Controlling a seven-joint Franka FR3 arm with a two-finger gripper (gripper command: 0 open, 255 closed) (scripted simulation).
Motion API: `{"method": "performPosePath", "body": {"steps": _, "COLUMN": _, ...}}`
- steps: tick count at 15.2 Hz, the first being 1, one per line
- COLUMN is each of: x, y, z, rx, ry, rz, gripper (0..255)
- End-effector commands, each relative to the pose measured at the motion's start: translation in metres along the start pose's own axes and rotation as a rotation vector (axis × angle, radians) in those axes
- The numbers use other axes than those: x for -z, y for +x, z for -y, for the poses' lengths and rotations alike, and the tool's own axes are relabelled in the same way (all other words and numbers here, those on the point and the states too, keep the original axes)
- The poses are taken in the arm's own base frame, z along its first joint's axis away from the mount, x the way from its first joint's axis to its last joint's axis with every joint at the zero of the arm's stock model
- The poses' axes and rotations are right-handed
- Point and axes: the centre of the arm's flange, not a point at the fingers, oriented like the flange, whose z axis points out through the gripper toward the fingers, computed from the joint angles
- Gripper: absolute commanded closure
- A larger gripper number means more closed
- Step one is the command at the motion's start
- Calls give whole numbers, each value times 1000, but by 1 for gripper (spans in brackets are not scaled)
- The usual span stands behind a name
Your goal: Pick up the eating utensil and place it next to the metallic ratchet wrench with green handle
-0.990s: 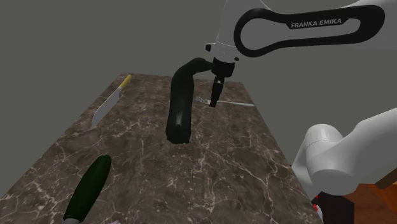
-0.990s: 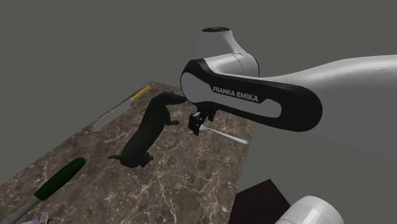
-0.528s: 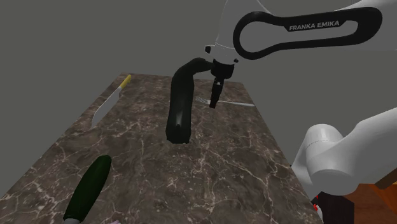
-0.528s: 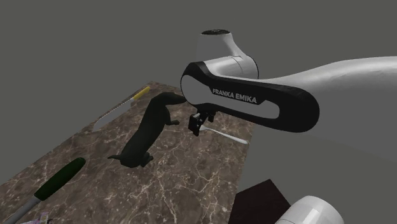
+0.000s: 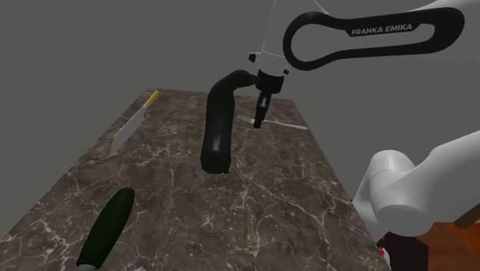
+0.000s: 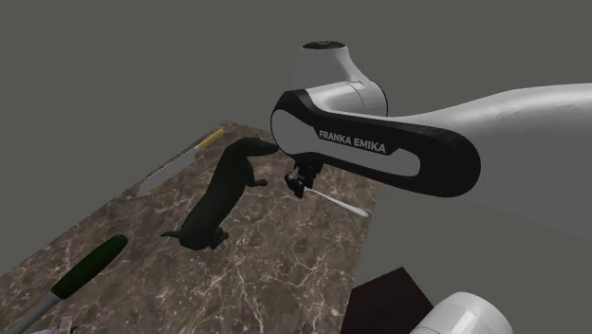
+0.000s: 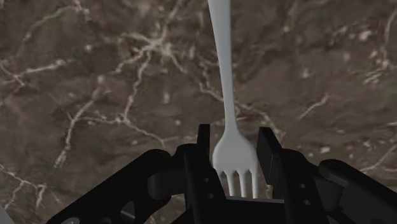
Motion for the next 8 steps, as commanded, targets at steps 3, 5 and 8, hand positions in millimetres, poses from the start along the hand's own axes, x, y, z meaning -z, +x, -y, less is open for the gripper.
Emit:
{"method": "performPosePath", "body": {"steps": 3, "x": -5, "y": 1, "z": 2, "rx": 1, "ry": 6, "rz": 11, "gripper": 255}}
{"method": "performPosePath", "body": {"steps": 5, "x": 6, "y": 2, "z": 2, "rx": 1, "ry": 6, "rz": 11, "gripper": 255}}
{"method": "performPosePath", "body": {"steps": 8, "x": 22, "y": 3, "z": 2, "rx": 1, "ry": 6, "rz": 11, "gripper": 255}}
